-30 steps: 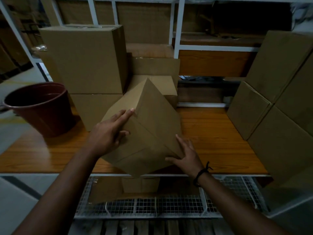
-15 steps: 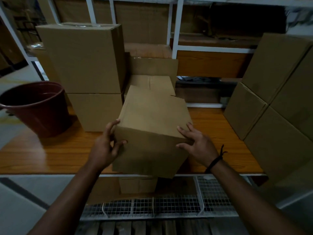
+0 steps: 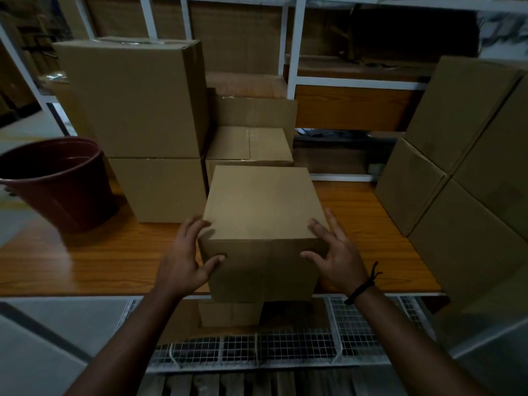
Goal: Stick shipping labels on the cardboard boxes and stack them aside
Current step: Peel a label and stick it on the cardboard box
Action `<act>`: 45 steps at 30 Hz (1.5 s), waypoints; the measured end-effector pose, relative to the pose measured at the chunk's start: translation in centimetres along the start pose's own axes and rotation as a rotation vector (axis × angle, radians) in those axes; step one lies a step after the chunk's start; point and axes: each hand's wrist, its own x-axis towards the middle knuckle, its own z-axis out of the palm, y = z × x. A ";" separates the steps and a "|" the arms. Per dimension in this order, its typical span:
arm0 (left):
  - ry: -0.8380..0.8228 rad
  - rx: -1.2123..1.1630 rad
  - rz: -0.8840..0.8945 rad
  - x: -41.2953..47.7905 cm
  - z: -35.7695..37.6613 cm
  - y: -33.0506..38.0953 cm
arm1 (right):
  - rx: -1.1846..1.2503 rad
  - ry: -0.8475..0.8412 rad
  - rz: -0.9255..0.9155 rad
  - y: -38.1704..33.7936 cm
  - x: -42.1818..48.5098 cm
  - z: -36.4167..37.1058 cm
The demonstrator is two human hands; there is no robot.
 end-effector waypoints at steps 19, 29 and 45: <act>-0.048 0.261 0.019 1.5 -0.5 3.8 | -0.240 -0.085 -0.117 -7.4 3.0 -3.6; -0.047 0.160 0.086 2.3 -2.1 3.9 | -0.065 -0.195 -0.024 -4.1 1.6 -1.3; 0.033 -0.088 0.232 4.5 -5.1 4.2 | 0.266 -0.305 0.260 -1.5 0.9 0.8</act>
